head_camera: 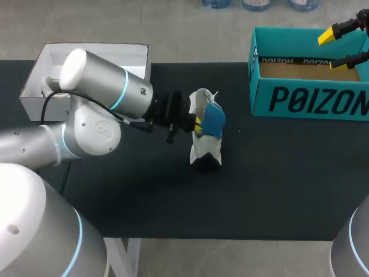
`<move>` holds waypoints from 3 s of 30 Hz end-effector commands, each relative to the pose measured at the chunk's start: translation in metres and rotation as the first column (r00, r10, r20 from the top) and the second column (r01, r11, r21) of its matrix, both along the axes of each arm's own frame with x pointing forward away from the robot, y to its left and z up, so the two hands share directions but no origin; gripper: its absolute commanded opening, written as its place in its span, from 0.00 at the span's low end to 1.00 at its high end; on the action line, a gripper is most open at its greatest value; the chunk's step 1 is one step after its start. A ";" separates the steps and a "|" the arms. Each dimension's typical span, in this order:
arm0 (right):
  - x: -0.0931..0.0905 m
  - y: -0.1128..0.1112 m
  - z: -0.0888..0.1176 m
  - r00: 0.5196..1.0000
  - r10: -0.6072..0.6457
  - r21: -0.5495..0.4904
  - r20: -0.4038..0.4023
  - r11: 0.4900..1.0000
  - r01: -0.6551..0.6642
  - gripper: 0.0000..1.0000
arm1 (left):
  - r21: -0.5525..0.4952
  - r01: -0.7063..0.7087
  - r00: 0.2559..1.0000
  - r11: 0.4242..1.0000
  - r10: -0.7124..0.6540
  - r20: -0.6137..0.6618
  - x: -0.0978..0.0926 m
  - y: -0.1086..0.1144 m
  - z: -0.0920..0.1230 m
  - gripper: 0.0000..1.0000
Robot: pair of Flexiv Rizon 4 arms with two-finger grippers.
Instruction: Take the shoe out of the shoebox, open the shoe tongue, remove and reinsert the insole, then place the shoe into the shoebox
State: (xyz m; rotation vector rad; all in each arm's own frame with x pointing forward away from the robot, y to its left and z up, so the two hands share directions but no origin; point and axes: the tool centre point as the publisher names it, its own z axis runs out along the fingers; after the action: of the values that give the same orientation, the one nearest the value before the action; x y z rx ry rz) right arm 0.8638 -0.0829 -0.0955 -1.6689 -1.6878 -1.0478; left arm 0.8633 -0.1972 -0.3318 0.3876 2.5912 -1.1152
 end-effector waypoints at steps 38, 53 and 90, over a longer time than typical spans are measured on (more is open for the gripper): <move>-0.001 0.000 0.000 1.000 -0.002 -0.002 0.000 1.000 0.002 1.00 | 0.034 0.057 0.998 0.998 -0.057 0.014 -0.004 -0.009 0.003 0.00; -0.001 0.000 0.000 1.000 -0.002 -0.002 0.000 1.000 0.002 1.00 | 0.082 0.005 0.996 0.997 -0.012 0.085 0.023 -0.002 -0.024 0.00; -0.001 0.000 0.000 1.000 -0.002 -0.002 0.000 1.000 0.002 1.00 | 0.036 0.045 0.990 0.998 -0.049 0.130 0.020 -0.003 -0.016 0.00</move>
State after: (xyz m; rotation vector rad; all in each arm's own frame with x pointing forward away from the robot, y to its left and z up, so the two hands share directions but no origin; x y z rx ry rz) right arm 0.8638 -0.0828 -0.0955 -1.6689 -1.6878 -1.0478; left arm 0.8873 -0.1988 -0.3548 0.5077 2.4978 -1.0147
